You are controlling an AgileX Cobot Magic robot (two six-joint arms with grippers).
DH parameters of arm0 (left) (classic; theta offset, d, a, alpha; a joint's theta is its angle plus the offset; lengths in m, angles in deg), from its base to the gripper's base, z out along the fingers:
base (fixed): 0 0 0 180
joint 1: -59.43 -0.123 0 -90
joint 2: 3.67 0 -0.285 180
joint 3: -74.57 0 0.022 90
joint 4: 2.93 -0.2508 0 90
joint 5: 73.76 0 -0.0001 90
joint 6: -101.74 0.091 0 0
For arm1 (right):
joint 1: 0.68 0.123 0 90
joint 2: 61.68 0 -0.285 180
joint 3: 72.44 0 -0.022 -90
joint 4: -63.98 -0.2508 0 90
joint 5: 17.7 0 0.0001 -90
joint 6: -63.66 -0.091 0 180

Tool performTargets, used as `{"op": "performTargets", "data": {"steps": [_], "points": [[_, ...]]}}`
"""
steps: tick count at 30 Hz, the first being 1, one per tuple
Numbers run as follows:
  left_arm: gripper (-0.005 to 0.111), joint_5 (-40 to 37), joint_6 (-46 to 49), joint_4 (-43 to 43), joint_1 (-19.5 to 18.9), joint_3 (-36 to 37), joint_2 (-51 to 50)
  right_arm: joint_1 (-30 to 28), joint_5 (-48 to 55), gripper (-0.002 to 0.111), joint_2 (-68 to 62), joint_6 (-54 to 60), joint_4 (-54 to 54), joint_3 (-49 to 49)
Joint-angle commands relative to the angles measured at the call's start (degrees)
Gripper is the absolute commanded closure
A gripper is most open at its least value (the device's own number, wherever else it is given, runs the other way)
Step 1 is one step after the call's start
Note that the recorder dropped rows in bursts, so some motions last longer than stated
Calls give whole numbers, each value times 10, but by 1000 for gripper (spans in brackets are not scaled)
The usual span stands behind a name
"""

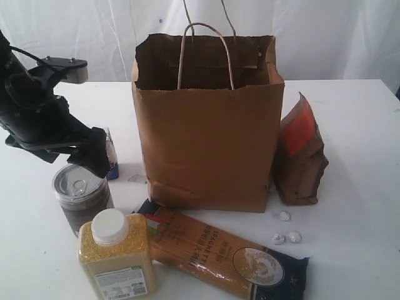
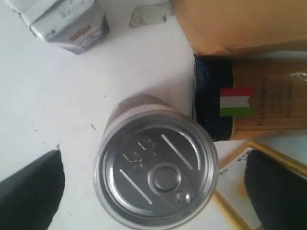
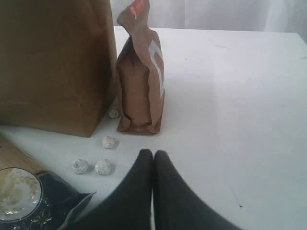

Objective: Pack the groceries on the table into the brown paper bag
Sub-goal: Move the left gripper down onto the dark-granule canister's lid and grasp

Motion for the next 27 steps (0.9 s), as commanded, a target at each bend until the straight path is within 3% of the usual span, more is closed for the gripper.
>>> {"op": "performTargets", "data": {"steps": [1,10,13,18,23,27], "points": [[2,-24,-5,-5,3,-3,-21,-2,-5,108,3,5,1,1],[2,-7,-5,-7,3,6,-63,-2,-5,108,3,5,1,1],[9,-4,-5,-10,3,6,-72,-2,-4,108,3,6,1,1],[47,-1,-5,-11,3,6,-89,-2,-4,108,3,-8,-1,1],[106,-6,-5,-14,3,4,-92,-2,-4,108,3,-8,-1,1],[107,-60,-1,-39,3,-30,-73,-2,-4,108,3,-8,-1,1]]}}
